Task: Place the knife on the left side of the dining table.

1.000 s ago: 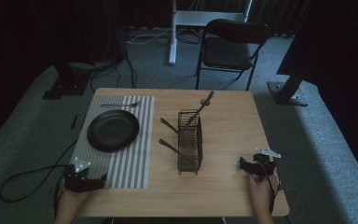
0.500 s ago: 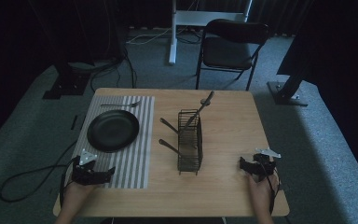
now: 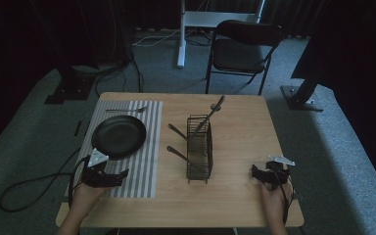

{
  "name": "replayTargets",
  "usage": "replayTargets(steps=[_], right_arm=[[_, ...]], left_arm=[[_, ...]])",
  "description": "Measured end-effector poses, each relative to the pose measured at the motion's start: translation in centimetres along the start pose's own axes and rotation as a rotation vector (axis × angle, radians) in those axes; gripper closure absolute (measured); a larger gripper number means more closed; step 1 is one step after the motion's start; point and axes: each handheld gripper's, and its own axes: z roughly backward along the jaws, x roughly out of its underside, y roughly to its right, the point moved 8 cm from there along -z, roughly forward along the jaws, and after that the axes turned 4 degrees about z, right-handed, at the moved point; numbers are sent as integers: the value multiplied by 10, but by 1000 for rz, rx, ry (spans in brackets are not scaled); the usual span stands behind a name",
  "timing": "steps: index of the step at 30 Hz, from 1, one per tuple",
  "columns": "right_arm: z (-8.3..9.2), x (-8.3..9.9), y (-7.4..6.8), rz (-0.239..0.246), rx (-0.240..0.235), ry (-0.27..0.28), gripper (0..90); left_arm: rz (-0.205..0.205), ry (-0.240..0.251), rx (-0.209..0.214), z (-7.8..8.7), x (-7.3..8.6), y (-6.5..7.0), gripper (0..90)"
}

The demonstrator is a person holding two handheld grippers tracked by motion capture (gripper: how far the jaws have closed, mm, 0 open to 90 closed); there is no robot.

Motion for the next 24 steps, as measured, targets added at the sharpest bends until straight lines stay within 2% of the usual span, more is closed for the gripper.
replayTargets(steps=[2, 8, 9, 11, 14, 19, 20, 24], right_arm=[[0, 0, 0, 0, 0, 1, 118], [0, 0, 0, 0, 0, 1, 118], [0, 0, 0, 1, 0, 1, 118], [0, 0, 0, 1, 0, 1, 118], [0, 0, 0, 1, 0, 1, 118], [0, 0, 0, 1, 0, 2, 118], [0, 0, 0, 1, 0, 1, 118], [0, 0, 0, 1, 0, 2, 118]], left_arm=[[7, 7, 11, 0, -6, 2, 26], [-11, 18, 30, -1, -16, 8, 26], [-9, 22, 51, -1, -19, 11, 26], [-9, 22, 51, -1, -19, 11, 26], [-10, 37, 71, -1, -29, 15, 33], [-32, 41, 79, -2, -38, 20, 33], [-47, 44, 74, -3, -43, 22, 33], [-55, 51, 92, -4, -53, 28, 40]])
